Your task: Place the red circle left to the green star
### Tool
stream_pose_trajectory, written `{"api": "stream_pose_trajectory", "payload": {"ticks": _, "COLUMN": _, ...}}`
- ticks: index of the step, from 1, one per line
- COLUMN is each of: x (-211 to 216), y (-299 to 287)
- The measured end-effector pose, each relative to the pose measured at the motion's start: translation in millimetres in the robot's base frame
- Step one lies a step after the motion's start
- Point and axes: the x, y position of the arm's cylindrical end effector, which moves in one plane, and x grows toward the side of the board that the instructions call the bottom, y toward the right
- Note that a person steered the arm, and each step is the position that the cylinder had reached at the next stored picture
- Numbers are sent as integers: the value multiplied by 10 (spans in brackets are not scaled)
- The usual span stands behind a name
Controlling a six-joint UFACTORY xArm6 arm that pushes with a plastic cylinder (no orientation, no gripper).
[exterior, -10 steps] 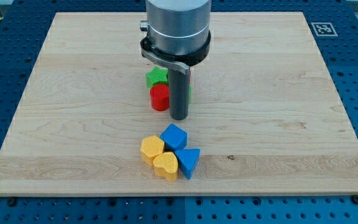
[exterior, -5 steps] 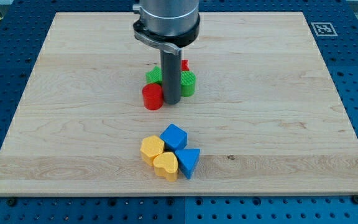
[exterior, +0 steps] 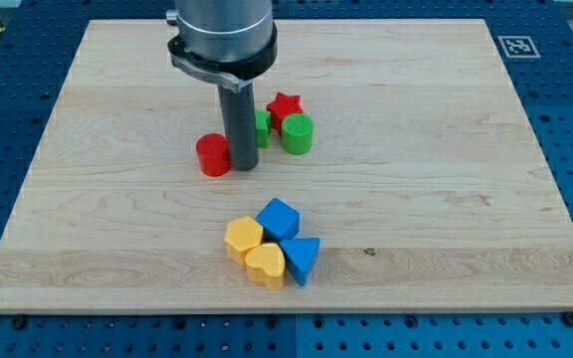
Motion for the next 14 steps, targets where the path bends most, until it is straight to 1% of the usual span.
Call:
{"api": "stream_pose_trajectory", "payload": {"ticks": 2, "x": 90, "y": -122}}
{"api": "stream_pose_trajectory", "payload": {"ticks": 3, "x": -105, "y": -253}}
{"api": "stream_pose_trajectory", "payload": {"ticks": 4, "x": -202, "y": -306}}
{"api": "stream_pose_trajectory", "payload": {"ticks": 5, "x": -215, "y": -364}}
{"api": "stream_pose_trajectory", "payload": {"ticks": 7, "x": -247, "y": -827}}
{"api": "stream_pose_trajectory", "payload": {"ticks": 9, "x": -362, "y": -1039}}
{"api": "stream_pose_trajectory", "payload": {"ticks": 12, "x": -399, "y": -1046}}
{"api": "stream_pose_trajectory", "payload": {"ticks": 14, "x": -364, "y": -664}}
